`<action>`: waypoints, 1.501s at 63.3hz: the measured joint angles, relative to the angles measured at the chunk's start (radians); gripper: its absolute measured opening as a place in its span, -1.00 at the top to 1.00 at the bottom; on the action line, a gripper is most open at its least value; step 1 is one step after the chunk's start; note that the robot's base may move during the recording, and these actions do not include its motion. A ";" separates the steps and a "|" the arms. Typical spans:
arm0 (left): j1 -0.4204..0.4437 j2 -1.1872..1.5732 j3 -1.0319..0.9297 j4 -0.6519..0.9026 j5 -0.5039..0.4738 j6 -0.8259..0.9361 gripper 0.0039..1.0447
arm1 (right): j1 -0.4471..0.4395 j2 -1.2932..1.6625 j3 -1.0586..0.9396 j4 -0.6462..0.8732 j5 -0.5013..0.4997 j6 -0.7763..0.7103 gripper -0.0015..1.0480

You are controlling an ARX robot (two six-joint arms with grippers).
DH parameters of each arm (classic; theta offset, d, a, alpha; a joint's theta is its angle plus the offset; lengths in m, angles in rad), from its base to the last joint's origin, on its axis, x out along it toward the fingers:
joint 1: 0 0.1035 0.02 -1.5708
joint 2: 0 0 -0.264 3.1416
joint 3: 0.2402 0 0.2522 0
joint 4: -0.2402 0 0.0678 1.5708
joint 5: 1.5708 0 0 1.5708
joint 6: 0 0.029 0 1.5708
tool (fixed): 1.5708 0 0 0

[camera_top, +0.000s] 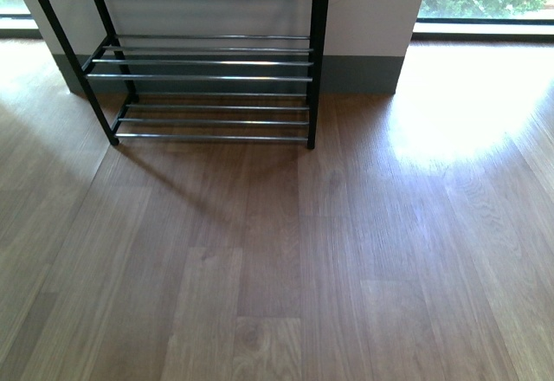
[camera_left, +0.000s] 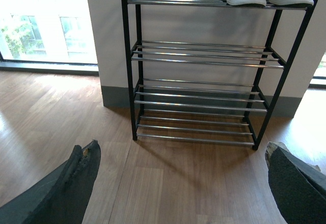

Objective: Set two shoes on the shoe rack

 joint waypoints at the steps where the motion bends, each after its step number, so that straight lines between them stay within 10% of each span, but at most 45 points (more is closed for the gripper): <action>1: 0.000 0.000 0.000 0.000 0.000 0.000 -0.83 | 0.000 0.000 0.000 0.000 0.000 0.000 -0.82; 95: 0.000 0.000 0.000 0.000 -0.003 0.000 -0.83 | 0.000 -0.002 0.000 -0.001 -0.004 0.000 -0.82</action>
